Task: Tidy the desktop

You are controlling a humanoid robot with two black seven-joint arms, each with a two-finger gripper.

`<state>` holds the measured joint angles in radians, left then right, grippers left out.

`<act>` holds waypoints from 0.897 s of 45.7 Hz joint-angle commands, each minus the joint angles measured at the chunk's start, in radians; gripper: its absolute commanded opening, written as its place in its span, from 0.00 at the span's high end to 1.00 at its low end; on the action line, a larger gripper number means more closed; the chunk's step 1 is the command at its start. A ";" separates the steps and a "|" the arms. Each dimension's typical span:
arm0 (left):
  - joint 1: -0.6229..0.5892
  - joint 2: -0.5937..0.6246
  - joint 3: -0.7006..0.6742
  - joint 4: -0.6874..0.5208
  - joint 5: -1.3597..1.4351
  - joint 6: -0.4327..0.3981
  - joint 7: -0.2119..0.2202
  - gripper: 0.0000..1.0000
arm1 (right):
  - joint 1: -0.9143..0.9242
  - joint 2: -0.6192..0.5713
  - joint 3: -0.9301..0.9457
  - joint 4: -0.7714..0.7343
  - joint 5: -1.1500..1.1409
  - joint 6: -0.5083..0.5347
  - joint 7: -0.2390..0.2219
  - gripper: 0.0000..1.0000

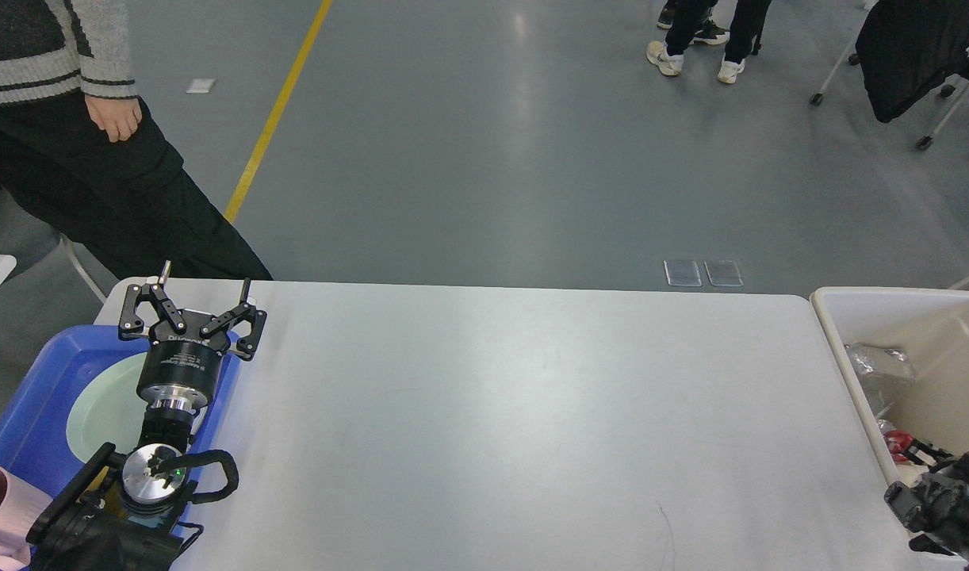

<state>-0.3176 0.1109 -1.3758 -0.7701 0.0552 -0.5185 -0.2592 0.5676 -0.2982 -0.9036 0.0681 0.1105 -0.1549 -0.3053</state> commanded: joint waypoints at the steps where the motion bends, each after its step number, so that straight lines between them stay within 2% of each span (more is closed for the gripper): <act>1: 0.000 0.001 0.000 0.000 0.000 0.000 0.000 0.04 | 0.005 -0.004 0.000 0.001 0.000 0.005 0.000 0.00; 18: 0.000 0.001 0.000 0.000 0.000 0.000 0.000 0.04 | 0.081 -0.050 0.012 0.010 0.005 0.026 0.006 0.00; 21: 0.000 0.000 0.000 0.000 0.000 0.000 0.000 0.04 | 0.124 -0.062 0.025 0.047 0.012 0.050 0.035 0.00; 24: 0.000 0.001 0.000 0.000 0.000 0.000 0.000 0.04 | 0.193 -0.085 0.081 0.114 0.014 0.101 0.104 0.00; 29: 0.000 0.001 0.000 0.000 0.000 0.000 0.000 0.04 | 0.300 -0.202 0.292 0.234 0.014 0.191 0.227 0.00; 31: 0.000 0.000 0.000 0.000 0.000 0.000 0.000 0.04 | 0.337 -0.249 0.409 0.278 0.014 0.221 0.259 0.00; 35: 0.000 0.001 0.000 0.000 0.000 0.000 0.000 0.04 | 0.357 -0.312 0.679 0.340 0.012 0.265 0.273 0.00; 41: 0.002 0.000 0.000 0.000 0.000 0.000 0.000 0.04 | 0.324 -0.309 1.072 0.432 0.011 0.264 0.276 0.00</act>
<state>-0.3176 0.1117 -1.3761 -0.7701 0.0552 -0.5185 -0.2592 0.9170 -0.6035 -0.1497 0.4223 0.1222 0.1036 -0.0366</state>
